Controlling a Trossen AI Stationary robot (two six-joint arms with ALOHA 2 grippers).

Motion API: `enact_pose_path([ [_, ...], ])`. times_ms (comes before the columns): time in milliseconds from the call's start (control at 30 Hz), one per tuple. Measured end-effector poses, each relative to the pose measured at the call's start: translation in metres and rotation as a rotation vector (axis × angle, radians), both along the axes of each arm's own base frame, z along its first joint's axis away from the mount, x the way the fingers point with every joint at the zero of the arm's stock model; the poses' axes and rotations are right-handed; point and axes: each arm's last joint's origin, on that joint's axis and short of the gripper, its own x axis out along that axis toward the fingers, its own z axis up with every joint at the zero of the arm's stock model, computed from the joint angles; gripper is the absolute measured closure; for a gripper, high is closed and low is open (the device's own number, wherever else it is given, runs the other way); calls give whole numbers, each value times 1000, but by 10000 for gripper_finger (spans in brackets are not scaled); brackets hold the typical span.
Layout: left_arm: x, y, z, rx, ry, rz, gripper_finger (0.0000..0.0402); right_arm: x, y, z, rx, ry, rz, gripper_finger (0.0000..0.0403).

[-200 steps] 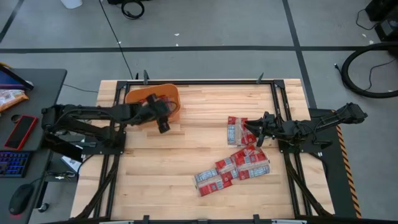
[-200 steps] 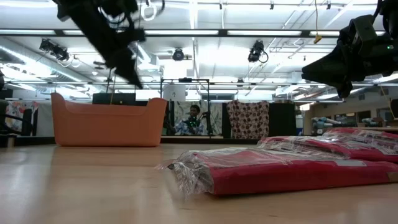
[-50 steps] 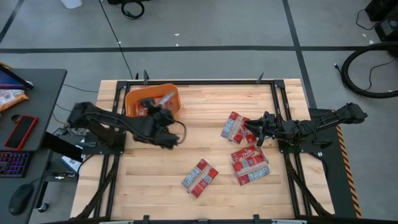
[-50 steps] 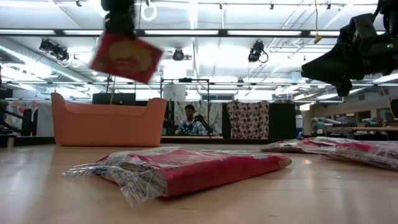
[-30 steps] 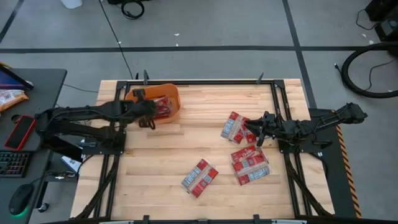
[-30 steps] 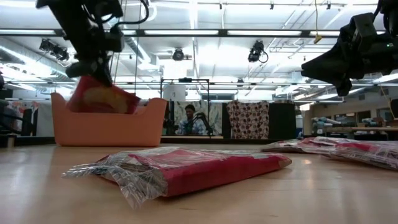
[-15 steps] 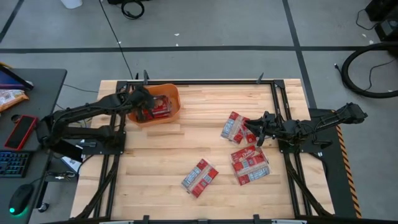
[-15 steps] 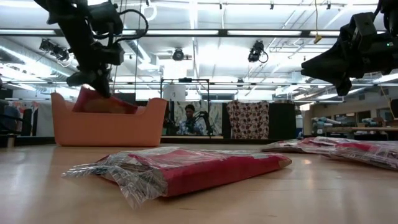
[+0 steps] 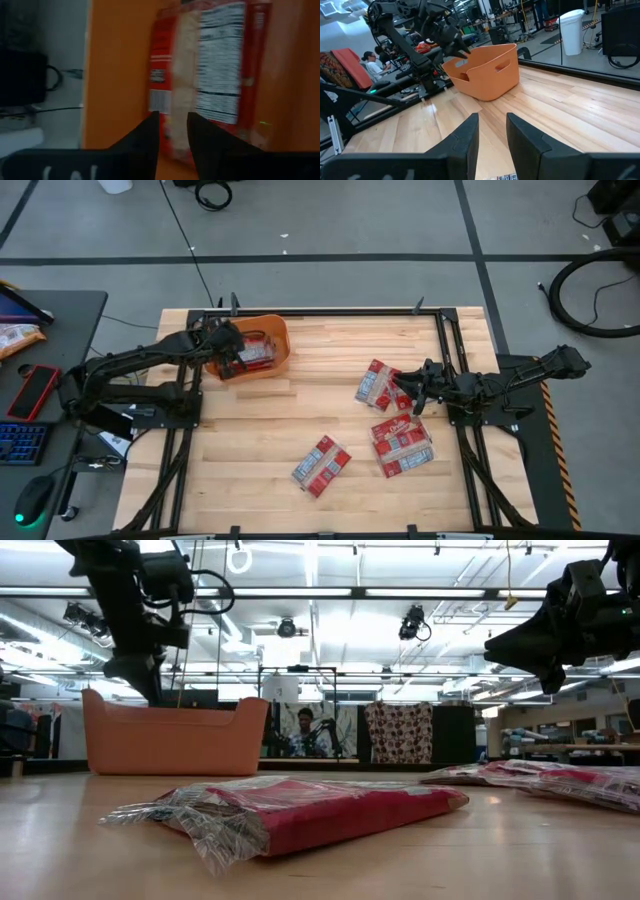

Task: Sort popcorn bags into baskets
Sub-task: Put the red popcorn bag into the orange bin

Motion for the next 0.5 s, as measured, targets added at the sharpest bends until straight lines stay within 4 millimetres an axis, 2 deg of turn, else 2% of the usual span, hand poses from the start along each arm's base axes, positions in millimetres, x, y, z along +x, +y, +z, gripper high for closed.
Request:
enact_pose_path([
  [133, 3, -1, 3, -96, -135, 64, 295, 0, 0, 0, 0, 0, 0, 299],
  [333, 28, -13, 19, -422, -524, -62, 298, 0, 0, 0, 0, 0, 0, 299],
  [500, 47, -39, 13, -534, -530, -86, 300, 0, 0, 0, 0, 0, 0, 299],
])
